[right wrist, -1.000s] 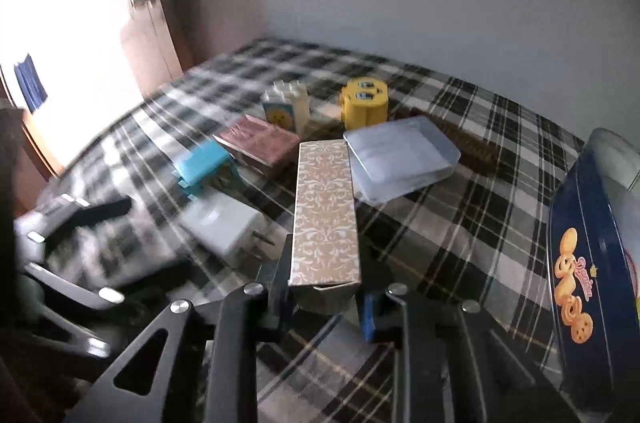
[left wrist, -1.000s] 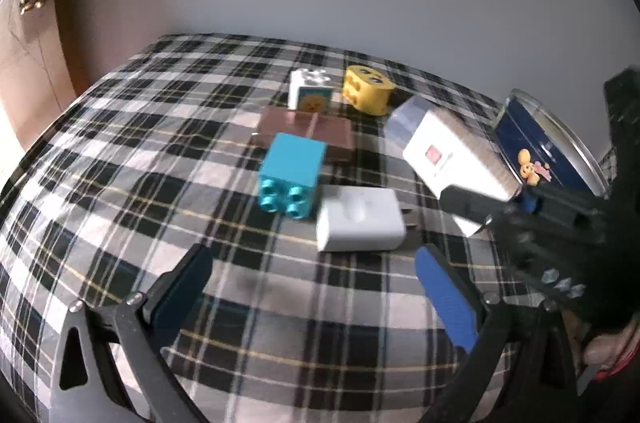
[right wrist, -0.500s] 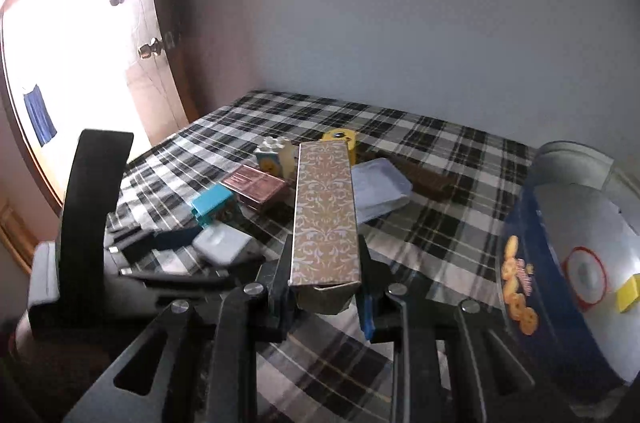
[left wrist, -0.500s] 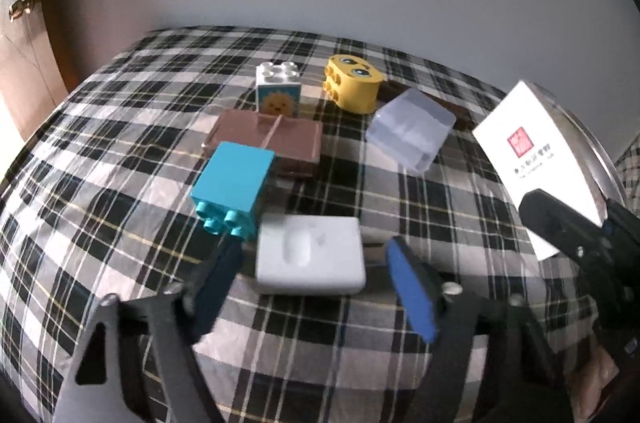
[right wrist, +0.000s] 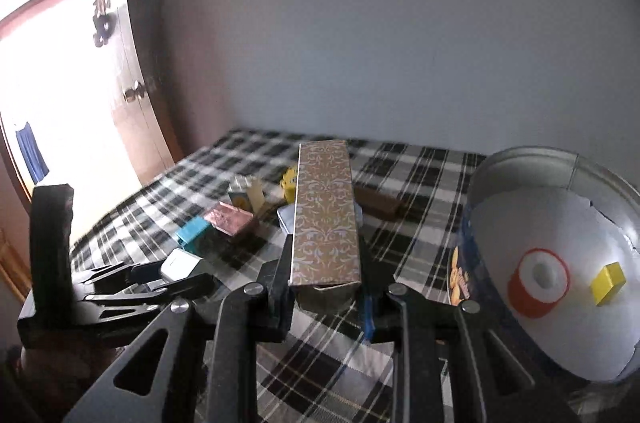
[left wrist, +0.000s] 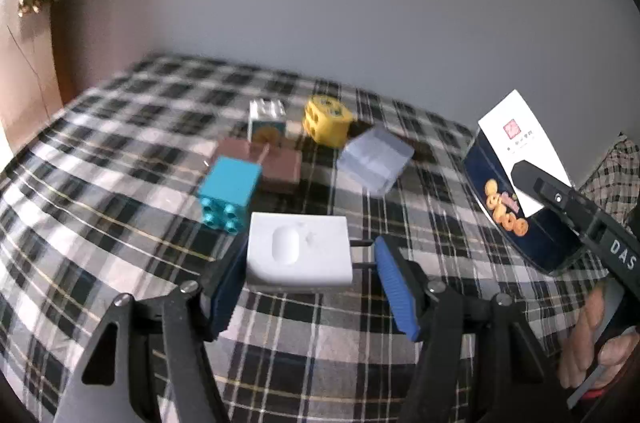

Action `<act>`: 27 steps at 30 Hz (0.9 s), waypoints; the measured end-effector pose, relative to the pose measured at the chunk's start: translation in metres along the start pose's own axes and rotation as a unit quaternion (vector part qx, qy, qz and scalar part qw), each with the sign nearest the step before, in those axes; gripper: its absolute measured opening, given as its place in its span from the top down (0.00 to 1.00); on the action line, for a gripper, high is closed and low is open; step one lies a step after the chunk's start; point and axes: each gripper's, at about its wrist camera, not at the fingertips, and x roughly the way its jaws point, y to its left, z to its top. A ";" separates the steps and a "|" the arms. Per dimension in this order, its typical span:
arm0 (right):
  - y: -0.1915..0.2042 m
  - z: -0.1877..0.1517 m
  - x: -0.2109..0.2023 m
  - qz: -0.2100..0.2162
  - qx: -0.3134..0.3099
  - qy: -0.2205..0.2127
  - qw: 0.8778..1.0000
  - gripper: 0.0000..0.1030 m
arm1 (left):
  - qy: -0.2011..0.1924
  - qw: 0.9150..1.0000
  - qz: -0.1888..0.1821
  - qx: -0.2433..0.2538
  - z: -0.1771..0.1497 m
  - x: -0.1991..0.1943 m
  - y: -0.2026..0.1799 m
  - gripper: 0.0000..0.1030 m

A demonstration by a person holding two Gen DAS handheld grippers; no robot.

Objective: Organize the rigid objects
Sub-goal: 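Carry the white box and floral box over the cookie tin with both tools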

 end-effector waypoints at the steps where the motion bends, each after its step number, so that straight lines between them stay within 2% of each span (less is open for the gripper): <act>1: 0.000 0.000 -0.003 0.001 0.001 -0.005 1.000 0.73 | -0.009 1.000 -0.002 -0.004 0.000 -0.004 0.001 0.38; 9: -0.007 0.002 -0.015 -0.011 0.001 -0.025 1.000 0.73 | -0.037 0.999 -0.013 -0.009 0.014 -0.012 -0.014 0.38; 21: 0.000 0.007 -0.032 -0.051 -0.035 -0.065 0.996 0.73 | -0.068 0.997 -0.041 0.007 0.041 -0.011 -0.065 0.39; 27: -0.026 0.011 -0.046 -0.080 -0.020 -0.087 0.993 0.73 | -0.075 0.995 -0.062 0.027 0.050 -0.005 -0.103 0.38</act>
